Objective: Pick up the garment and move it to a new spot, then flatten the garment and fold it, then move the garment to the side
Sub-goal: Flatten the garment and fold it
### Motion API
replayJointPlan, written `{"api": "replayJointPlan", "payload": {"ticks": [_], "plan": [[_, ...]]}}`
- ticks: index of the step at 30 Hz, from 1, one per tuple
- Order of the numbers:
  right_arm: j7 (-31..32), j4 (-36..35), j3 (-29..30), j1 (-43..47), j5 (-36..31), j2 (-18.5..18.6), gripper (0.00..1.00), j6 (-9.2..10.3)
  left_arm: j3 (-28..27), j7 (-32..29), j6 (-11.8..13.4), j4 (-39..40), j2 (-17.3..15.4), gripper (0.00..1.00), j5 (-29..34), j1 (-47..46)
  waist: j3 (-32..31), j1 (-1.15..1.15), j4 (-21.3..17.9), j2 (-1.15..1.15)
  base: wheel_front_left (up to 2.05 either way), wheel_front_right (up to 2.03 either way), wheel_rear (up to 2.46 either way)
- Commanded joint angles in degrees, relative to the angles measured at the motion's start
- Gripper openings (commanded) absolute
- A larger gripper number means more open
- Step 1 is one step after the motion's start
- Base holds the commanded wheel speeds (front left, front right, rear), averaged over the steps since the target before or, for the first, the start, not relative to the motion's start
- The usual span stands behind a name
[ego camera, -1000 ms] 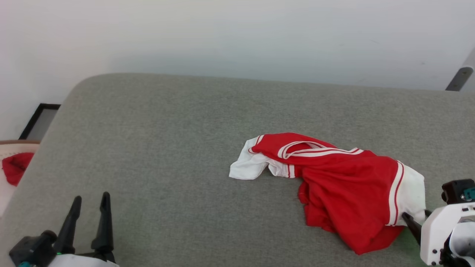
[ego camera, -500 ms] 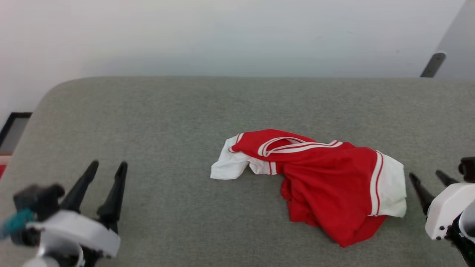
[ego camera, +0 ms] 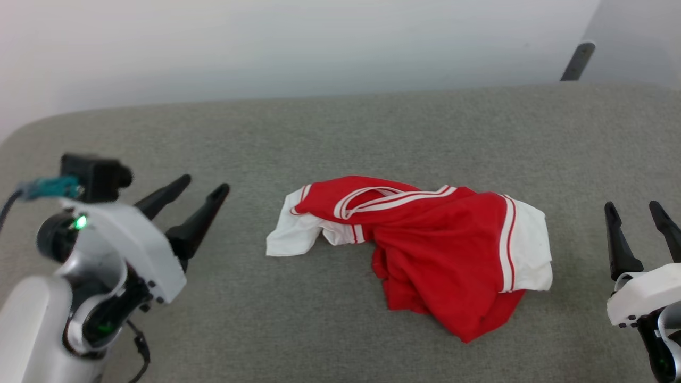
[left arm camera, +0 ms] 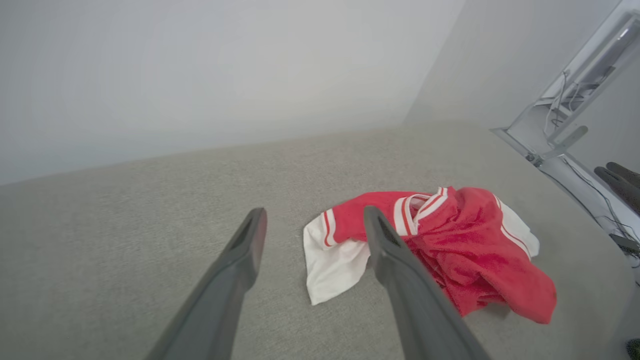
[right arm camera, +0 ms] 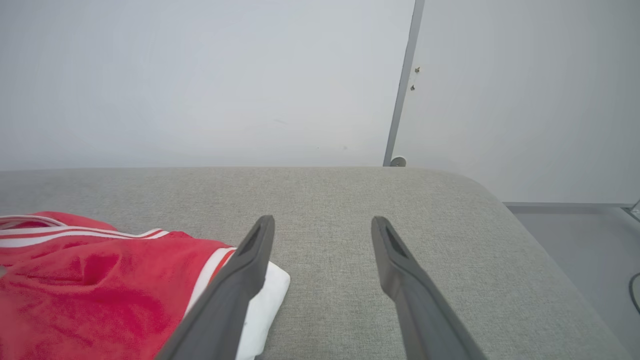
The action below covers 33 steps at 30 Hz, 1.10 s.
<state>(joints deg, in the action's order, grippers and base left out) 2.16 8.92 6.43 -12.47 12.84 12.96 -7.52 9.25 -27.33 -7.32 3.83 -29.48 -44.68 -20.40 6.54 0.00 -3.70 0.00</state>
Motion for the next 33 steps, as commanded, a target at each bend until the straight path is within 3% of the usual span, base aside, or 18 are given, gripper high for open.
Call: {"api": "replayJointPlan", "payload": {"ticks": [1, 7, 15, 21, 33], "plan": [[-0.9, -0.1, 0.6, 0.3, -0.6, -0.5, 1.0, 0.06, 0.9, -1.0, -0.2, -0.3, -0.3, 1.0, -0.6, -1.3, 1.1, 0.0, -1.2, 0.0, 0.0, 0.0, 0.0], [-2.5, -0.3, 1.8, -0.1, -2.2, -3.1, 1.0, 0.06, 7.9, -6.8, -0.2, -3.2, -1.9, 1.0, -2.8, -8.1, 2.9, 0.0, -2.8, 0.0, 0.0, 0.0, 0.0], [-3.1, 0.2, 1.8, -1.0, -2.1, -4.6, 1.0, 0.06, 16.2, -9.3, -0.2, -9.2, -3.7, 1.0, -3.7, -14.0, 5.4, 0.0, -5.0, 0.0, 0.0, 0.0, 0.0], [-3.4, 0.4, 1.7, -1.3, -2.0, -5.0, 1.0, 0.06, 19.1, -9.7, -0.2, -16.4, -4.9, 1.0, -3.3, -16.2, 6.9, 0.0, -6.2, 0.0, 0.0, 0.0, 0.0], [-3.8, 0.2, 2.0, -2.6, -1.7, -4.6, 1.0, 0.06, 22.6, -10.6, -0.2, -27.9, -3.4, 1.0, -5.2, -17.7, 9.2, 0.0, -6.4, 0.0, 0.0, 0.0, 0.0]]}}
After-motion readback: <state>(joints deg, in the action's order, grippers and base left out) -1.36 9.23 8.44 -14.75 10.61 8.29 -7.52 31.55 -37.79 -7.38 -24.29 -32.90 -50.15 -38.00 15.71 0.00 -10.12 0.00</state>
